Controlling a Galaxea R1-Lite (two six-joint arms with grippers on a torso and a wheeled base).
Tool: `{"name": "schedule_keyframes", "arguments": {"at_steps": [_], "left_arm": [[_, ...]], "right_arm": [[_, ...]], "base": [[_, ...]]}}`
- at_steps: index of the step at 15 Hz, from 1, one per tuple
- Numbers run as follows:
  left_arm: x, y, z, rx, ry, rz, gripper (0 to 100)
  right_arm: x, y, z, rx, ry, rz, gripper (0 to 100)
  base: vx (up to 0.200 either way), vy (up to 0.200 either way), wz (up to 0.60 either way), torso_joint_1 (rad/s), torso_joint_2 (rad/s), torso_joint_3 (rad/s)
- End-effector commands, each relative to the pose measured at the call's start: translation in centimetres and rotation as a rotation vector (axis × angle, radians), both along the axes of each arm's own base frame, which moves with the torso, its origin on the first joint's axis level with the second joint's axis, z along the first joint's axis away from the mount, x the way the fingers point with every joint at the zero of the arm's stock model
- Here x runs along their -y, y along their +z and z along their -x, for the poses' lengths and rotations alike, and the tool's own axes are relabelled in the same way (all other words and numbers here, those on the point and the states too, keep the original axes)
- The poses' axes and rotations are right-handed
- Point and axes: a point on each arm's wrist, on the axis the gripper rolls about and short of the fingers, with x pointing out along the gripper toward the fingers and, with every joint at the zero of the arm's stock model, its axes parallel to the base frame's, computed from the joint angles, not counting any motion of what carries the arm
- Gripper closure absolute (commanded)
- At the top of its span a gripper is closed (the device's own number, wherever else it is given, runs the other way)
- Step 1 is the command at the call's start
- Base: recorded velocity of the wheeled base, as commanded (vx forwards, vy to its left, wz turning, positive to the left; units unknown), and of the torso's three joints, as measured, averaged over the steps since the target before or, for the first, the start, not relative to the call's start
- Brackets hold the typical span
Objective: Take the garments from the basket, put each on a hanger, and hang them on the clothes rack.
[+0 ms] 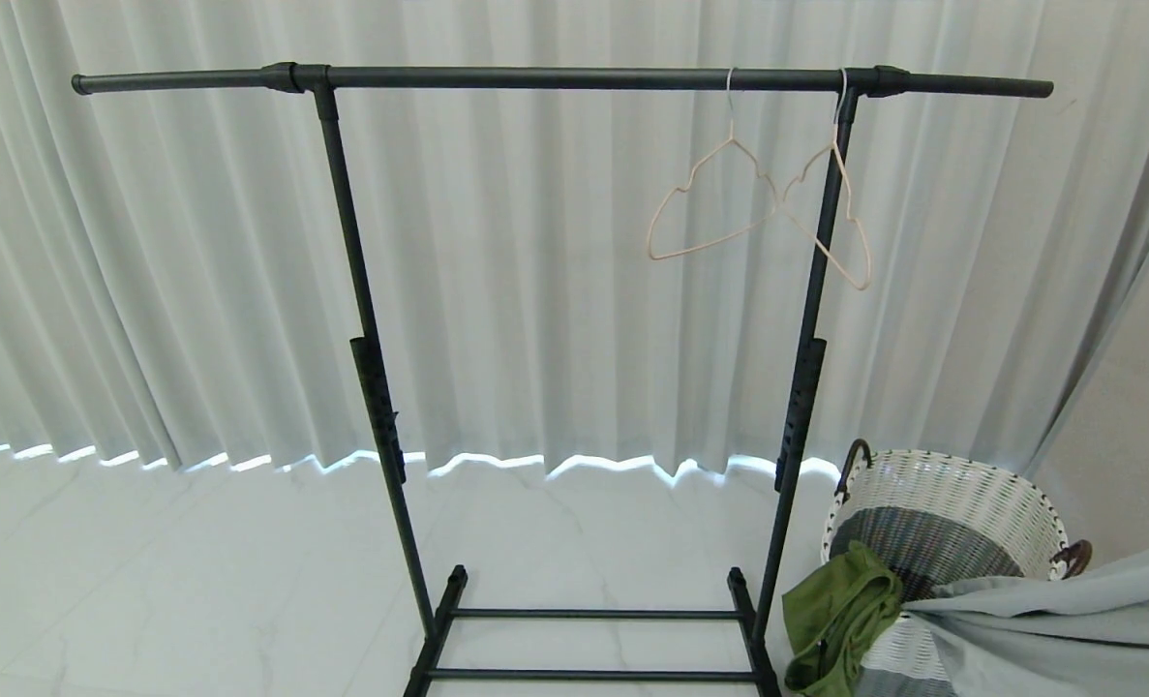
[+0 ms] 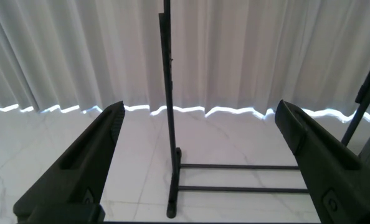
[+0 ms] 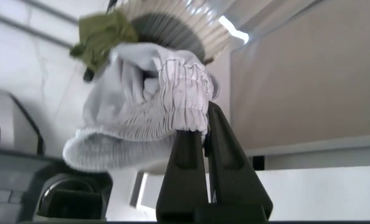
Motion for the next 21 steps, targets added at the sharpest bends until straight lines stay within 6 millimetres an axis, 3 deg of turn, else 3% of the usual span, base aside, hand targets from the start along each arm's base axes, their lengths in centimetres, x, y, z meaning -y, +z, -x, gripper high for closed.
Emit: {"name": "schedule_keyframes", "arguments": {"at_steps": [1,4,5,8,10,12,17,18,20,21], "left_arm": [[0.0,0.0,0.0,0.001,0.001,0.001,0],[0.0,0.0,0.0,0.001,0.001,-0.007,0],[0.0,0.0,0.0,0.001,0.001,-0.016,0],[0.0,0.0,0.0,0.001,0.001,-0.016,0],[0.0,0.0,0.0,0.001,-0.001,-0.027,0],[0.0,0.0,0.0,0.001,-0.001,-0.026,0],[0.1,0.2,0.0,0.005,-0.053,-0.040,0],[0.1,1.8,0.0,0.011,-0.106,-0.016,0],[0.2,8.9,-2.2,-0.005,-0.174,0.139,0],[0.2,10.2,-3.0,-0.017,-0.174,0.141,0]], "right_arm": [[-0.2,3.3,-2.3,0.023,-0.002,-0.006,100],[-0.3,6.0,-3.8,0.071,0.005,-0.011,100],[-0.4,6.0,-5.0,0.025,0.022,-0.014,100],[-0.7,5.4,-6.0,-0.059,0.086,-0.048,100],[-1.4,3.1,-7.8,-0.219,0.218,-0.126,100],[-1.8,0.7,-9.5,-0.302,0.244,-0.173,100],[-2.1,-7.4,-11.5,-0.312,0.205,-0.241,100],[-2.1,-8.2,-11.6,-0.311,0.192,-0.260,100],[-2.1,-9.7,-11.8,-0.288,0.154,-0.320,100],[-2.1,-10.0,-11.8,-0.272,0.149,-0.333,100]], "base": [[0.000,0.000,0.00,0.000,0.00,0.000],[0.000,0.000,0.00,0.000,0.00,0.000],[0.000,0.000,0.00,0.000,0.00,0.000],[0.000,0.000,0.00,0.000,0.00,0.000],[0.000,0.000,0.00,0.000,0.00,0.000],[0.000,0.000,0.00,0.000,0.00,0.000],[0.000,0.000,0.00,0.000,0.00,0.000],[0.000,0.000,0.00,0.000,0.00,0.000],[0.000,0.000,0.00,0.000,0.00,0.000],[0.000,0.000,0.00,0.000,0.00,0.000]]}}
